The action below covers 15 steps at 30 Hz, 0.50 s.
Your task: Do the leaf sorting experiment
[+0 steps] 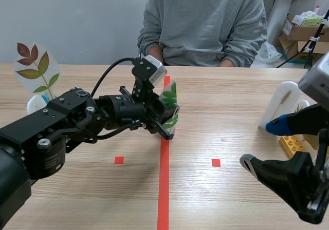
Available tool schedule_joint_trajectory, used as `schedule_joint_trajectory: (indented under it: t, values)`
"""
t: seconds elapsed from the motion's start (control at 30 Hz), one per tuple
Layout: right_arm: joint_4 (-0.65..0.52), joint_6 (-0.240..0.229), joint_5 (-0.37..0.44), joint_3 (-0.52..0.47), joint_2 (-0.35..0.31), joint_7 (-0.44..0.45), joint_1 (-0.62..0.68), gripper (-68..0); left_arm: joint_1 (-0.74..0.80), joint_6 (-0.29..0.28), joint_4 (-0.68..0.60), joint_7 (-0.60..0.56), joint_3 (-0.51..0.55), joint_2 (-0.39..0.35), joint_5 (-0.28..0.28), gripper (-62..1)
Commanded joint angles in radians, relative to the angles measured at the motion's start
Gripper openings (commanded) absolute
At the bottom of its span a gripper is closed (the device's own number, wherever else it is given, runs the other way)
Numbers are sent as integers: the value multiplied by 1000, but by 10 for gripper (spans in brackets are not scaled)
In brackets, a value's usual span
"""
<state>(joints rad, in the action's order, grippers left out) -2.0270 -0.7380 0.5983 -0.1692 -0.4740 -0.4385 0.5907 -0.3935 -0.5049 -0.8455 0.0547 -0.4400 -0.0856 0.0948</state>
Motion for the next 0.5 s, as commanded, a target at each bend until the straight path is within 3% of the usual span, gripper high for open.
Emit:
schedule_joint_trajectory:
  t: [0.0, 0.3, 0.47]
  values:
    - [-3, -8, 7, -11, -8, 7, -12, -213, -8, -2, -14, -14, 2, 8, 13, -537]
    - [-3, -8, 7, -11, -8, 7, -12, -213, 20, -3, -29, -13, 6, -4, 16, -569]
    - [-3, -8, 7, -11, -8, 7, -12, -213, 153, -5, -181, -13, 75, -47, 38, -569]
